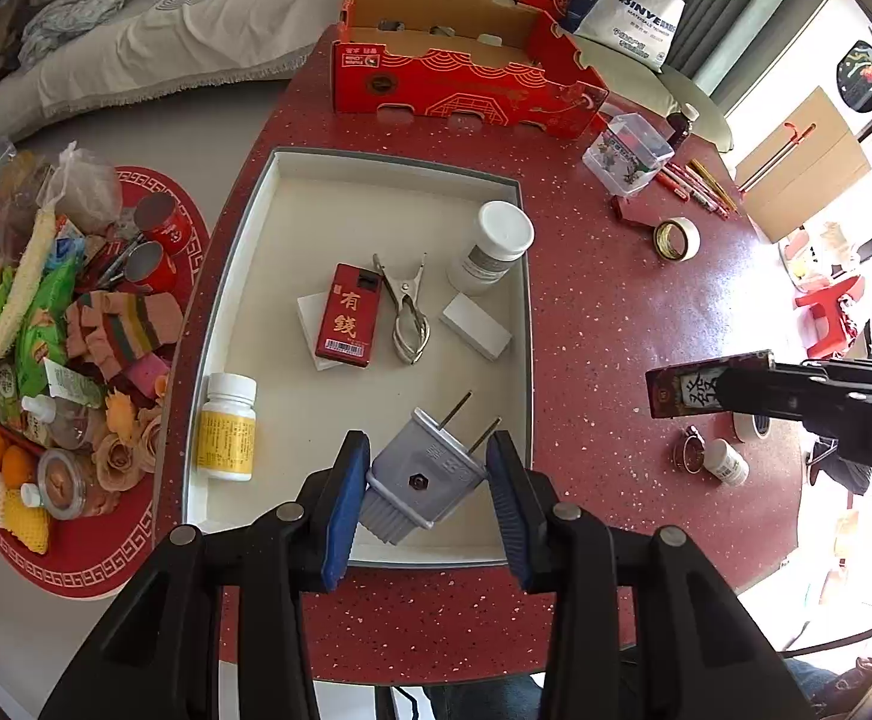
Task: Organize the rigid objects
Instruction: 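Carry the white plug and small box with both grippers over the tray, then open both grippers to drop the plug and small box into the tray, then move the left gripper to the metal hose clamp while the right moves to the pill bottle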
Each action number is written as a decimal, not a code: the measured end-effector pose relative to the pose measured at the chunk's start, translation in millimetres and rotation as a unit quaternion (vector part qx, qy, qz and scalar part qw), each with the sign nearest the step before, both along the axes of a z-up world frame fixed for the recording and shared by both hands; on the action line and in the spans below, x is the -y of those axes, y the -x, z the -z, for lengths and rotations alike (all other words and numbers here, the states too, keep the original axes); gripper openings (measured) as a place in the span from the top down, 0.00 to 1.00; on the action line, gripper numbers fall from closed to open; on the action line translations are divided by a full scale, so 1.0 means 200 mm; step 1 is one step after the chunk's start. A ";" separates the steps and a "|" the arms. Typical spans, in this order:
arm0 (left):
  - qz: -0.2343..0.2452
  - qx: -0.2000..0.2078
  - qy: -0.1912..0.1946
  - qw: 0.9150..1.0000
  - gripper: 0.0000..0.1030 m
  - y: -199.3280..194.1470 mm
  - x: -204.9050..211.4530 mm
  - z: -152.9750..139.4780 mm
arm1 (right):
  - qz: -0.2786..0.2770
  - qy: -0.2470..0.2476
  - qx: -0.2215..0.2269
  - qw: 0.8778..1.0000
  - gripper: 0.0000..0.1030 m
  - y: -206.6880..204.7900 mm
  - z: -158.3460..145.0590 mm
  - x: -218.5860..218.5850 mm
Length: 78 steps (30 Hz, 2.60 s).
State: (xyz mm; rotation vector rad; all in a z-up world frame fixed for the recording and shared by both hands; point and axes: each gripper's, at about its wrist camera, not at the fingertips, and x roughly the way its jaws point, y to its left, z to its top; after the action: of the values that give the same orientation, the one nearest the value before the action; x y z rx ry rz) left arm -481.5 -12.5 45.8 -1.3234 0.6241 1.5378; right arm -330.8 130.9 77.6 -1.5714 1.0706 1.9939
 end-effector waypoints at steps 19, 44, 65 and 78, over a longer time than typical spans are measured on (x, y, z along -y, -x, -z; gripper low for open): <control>-0.054 -0.029 0.011 0.998 0.58 0.23 -0.06 0.10 | -0.081 0.017 -0.002 0.997 0.90 0.41 0.11 0.06; -0.043 -0.035 0.038 0.998 0.58 0.28 -0.26 0.26 | -0.034 0.019 0.029 0.999 0.90 0.51 0.32 -0.06; 0.019 -0.030 0.049 0.998 0.00 0.09 -0.31 0.28 | 0.023 -0.033 0.053 0.998 0.08 0.14 0.19 -0.21; 0.202 0.000 0.061 0.978 0.00 -0.64 -0.47 0.23 | 0.310 0.060 0.145 0.938 0.08 -1.15 0.35 -0.18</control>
State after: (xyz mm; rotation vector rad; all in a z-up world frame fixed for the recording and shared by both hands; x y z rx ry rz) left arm -353.4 82.3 0.0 -1.1973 0.9360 1.1827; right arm -99.9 166.9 6.7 -1.3046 1.3686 1.2586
